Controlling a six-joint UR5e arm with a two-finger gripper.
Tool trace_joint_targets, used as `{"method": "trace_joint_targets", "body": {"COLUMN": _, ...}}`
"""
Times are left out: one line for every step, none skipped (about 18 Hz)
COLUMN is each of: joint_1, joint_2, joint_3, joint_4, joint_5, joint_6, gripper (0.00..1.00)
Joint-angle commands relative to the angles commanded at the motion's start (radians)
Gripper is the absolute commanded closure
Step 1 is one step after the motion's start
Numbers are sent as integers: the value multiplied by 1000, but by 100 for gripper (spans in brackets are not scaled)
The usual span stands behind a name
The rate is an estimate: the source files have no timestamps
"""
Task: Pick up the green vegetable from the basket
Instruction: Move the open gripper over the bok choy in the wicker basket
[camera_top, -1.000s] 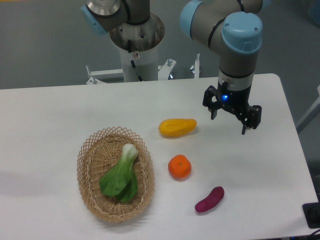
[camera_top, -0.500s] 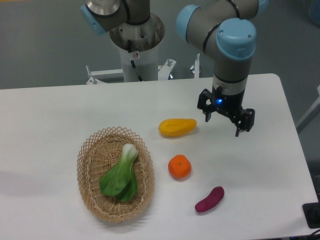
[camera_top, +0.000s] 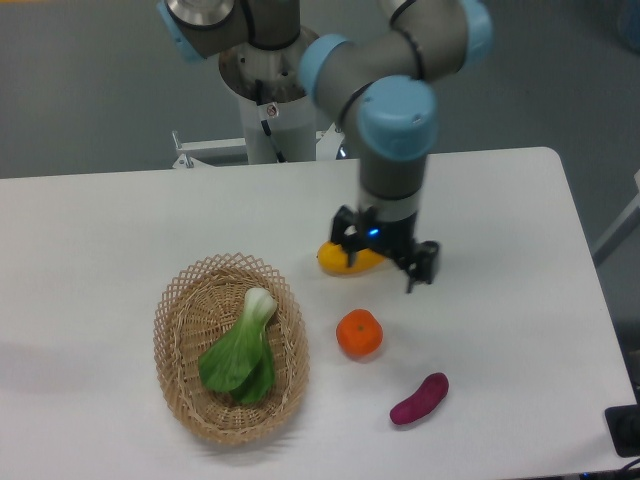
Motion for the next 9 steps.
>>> {"method": "trace_joint_targets", "body": {"joint_1": -28, "joint_2": -2, "joint_3": -12, "joint_4": 12, "joint_5": 2, "joint_6": -32, "gripper": 0}}
{"method": "trace_joint_targets", "body": {"joint_1": -52, "joint_2": -3, "joint_3": -23, "joint_4": 29, "joint_5": 2, "joint_6": -57, "gripper": 0}}
{"method": "trace_joint_targets", "body": {"joint_1": -72, "joint_2": -3, "joint_3": -35, "joint_4": 43, "joint_5": 3, "joint_6": -72, "gripper": 0}}
{"method": "trace_joint_targets", "body": {"joint_1": -91, "joint_2": -3, "joint_3": -48, "joint_4": 54, "joint_5": 3, "joint_6": -85, "gripper": 0}}
{"method": "trace_joint_targets", "body": {"joint_1": -111, "joint_2": -11, "joint_3": -54, "joint_4": 75, "joint_5": 5, "joint_6": -94, "gripper": 0}}
{"method": "trace_joint_targets", "body": {"joint_1": -129, "joint_2": -24, "joint_3": -55, "joint_4": 87, "joint_5": 12, "joint_6": -102, "gripper": 0}}
{"method": "trace_joint_targets", "body": {"joint_1": -141, "joint_2": -41, "joint_3": -55, "joint_4": 95, "joint_5": 15, "joint_6": -109, "gripper": 0}}
{"method": "trace_joint_targets", "body": {"joint_1": -147, "joint_2": -52, "joint_3": -55, "joint_4": 104, "joint_5": 15, "joint_6": -118, "gripper": 0}}
{"method": "trace_joint_targets", "body": {"joint_1": -154, "joint_2": -58, "joint_3": -57, "joint_4": 111, "joint_5": 17, "joint_6": -122, "gripper": 0}}
